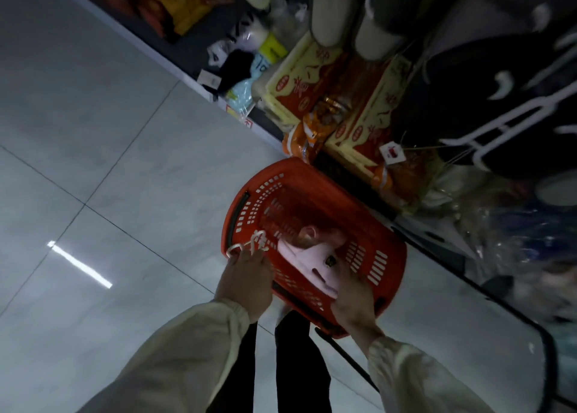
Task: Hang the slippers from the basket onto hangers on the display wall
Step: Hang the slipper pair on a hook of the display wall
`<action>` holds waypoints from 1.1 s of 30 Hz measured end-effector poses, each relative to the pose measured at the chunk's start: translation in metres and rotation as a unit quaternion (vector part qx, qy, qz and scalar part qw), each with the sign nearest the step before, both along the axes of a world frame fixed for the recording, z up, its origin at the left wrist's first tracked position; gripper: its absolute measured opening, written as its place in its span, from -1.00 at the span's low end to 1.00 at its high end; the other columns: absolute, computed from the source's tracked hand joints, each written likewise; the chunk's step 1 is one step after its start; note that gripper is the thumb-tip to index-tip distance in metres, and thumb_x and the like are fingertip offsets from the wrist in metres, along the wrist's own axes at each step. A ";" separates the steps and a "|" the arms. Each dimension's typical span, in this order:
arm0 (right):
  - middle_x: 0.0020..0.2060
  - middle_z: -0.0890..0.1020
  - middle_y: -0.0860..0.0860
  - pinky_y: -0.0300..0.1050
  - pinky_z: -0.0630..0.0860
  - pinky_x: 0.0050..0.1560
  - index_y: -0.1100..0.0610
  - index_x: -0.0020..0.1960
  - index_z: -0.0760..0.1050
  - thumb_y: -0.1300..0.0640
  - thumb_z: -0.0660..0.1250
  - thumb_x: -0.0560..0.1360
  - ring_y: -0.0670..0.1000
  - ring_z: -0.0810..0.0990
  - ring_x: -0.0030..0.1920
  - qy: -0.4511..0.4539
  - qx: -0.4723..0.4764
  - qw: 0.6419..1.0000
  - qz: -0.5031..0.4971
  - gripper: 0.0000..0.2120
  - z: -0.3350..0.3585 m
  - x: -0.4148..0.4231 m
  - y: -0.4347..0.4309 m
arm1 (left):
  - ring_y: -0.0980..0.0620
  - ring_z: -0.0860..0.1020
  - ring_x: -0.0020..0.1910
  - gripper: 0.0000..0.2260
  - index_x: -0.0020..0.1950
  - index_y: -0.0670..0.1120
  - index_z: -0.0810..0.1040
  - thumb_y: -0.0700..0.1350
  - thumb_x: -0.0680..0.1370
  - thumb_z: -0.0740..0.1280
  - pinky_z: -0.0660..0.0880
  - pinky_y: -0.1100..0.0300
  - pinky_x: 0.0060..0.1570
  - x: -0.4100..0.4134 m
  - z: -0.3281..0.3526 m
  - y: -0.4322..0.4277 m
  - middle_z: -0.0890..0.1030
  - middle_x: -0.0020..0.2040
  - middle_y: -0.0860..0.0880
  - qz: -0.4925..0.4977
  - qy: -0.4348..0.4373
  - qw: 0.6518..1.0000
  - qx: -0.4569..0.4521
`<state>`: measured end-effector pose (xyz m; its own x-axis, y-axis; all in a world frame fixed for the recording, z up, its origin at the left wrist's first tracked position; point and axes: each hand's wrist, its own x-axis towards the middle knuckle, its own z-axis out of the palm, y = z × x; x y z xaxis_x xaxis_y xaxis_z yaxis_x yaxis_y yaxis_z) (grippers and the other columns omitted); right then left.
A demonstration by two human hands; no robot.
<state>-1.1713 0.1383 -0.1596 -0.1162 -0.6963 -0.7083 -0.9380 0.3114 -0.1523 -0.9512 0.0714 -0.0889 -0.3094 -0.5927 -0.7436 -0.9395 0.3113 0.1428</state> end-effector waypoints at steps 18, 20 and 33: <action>0.21 0.56 0.06 -0.07 0.48 -0.13 0.10 0.50 0.33 0.47 0.31 -0.07 0.07 0.43 -0.08 0.010 -0.168 0.970 0.177 0.11 0.288 -0.076 0.022 | -0.19 0.51 0.29 -0.47 0.56 0.04 0.22 -0.17 0.58 0.17 0.46 -0.02 0.20 -0.025 0.187 -0.025 0.52 0.34 -0.13 0.071 0.065 0.995 0.035; 0.20 0.59 0.07 -0.09 0.42 -0.12 0.09 0.50 0.33 0.39 0.27 0.08 0.07 0.42 -0.13 0.011 -0.204 0.959 0.197 -0.04 0.326 -0.080 0.014 | -0.19 0.51 0.29 -0.40 0.60 0.05 0.13 -0.20 0.58 0.18 0.46 -0.01 0.19 -0.025 0.209 -0.029 0.51 0.35 -0.14 0.061 0.058 0.996 0.032; 0.17 0.43 -0.08 -0.02 0.50 -0.04 0.10 0.52 0.34 0.15 0.24 0.46 0.09 0.41 -0.11 0.024 -0.368 0.864 0.342 -0.39 0.535 -0.094 -0.020 | -0.19 0.50 0.27 -0.43 0.53 0.19 0.25 -0.15 0.57 0.30 0.50 -0.05 0.21 -0.043 0.322 -0.090 0.30 0.49 -0.04 -0.064 0.138 0.981 -0.117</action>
